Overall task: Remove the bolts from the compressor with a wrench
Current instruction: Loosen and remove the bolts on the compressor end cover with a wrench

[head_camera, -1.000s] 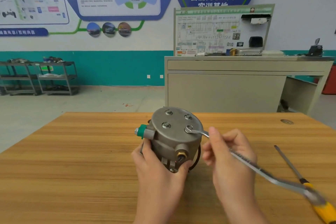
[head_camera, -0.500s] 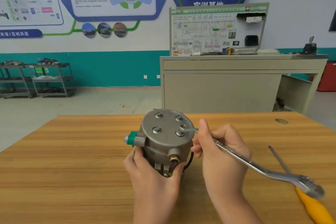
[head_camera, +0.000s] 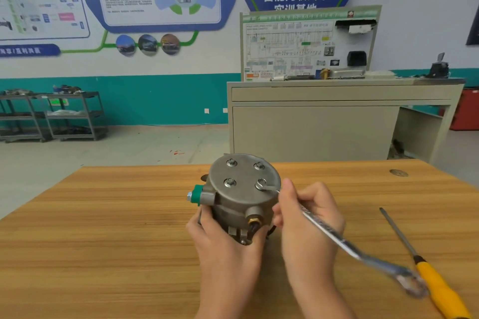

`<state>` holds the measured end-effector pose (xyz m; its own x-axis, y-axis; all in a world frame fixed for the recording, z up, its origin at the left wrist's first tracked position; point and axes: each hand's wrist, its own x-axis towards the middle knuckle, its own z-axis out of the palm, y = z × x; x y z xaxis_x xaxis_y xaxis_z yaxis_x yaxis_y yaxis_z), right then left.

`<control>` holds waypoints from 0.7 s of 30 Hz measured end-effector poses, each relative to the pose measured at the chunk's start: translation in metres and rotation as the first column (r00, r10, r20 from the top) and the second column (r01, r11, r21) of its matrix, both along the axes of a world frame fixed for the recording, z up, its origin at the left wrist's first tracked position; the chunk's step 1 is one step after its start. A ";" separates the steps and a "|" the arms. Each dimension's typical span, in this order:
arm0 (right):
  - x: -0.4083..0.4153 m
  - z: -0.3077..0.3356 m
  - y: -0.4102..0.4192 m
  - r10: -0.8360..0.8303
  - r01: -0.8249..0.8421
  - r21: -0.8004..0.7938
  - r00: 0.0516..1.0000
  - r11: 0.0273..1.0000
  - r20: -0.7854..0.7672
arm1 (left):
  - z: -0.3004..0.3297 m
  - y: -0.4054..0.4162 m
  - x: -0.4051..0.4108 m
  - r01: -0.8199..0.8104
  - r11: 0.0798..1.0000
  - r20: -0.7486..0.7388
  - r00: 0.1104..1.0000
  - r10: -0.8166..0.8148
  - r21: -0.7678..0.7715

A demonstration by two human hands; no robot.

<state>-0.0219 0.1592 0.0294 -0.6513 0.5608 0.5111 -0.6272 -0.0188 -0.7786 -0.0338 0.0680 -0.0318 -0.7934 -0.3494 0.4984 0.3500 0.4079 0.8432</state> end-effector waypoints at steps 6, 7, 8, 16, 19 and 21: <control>-0.030 0.041 0.041 0.659 -0.583 -0.332 0.726 0.741 0.196 | -0.001 -0.035 -0.011 0.126 0.989 0.009 0.992 -0.126 -0.076; -0.032 0.047 0.041 0.661 -0.598 -0.302 0.727 0.743 0.187 | 0.000 -0.038 -0.011 0.137 0.986 0.014 0.991 -0.136 -0.093; -0.033 0.050 0.041 0.655 -0.602 -0.287 0.742 0.745 0.143 | 0.000 -0.040 -0.011 0.141 0.985 0.014 0.990 -0.140 -0.101; 0.000 0.019 0.018 0.368 -0.346 -0.337 0.930 0.876 0.000 | -0.001 -0.013 0.003 -0.046 0.998 -0.009 0.999 0.045 -0.047; 0.008 0.008 0.001 0.188 -0.167 -0.345 0.982 0.923 0.027 | 0.001 -0.001 0.006 -0.115 0.990 0.016 0.993 0.117 -0.076; 0.012 0.007 -0.009 0.090 -0.077 -0.285 0.995 0.956 0.035 | 0.001 0.004 0.003 -0.143 0.987 0.028 0.989 0.146 -0.078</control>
<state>-0.0100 0.1498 0.0367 -0.7215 0.6206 0.3072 -0.5769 -0.2932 -0.7624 -0.0307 0.0720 -0.0305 -0.7540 -0.4240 0.5017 0.2550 0.5150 0.8184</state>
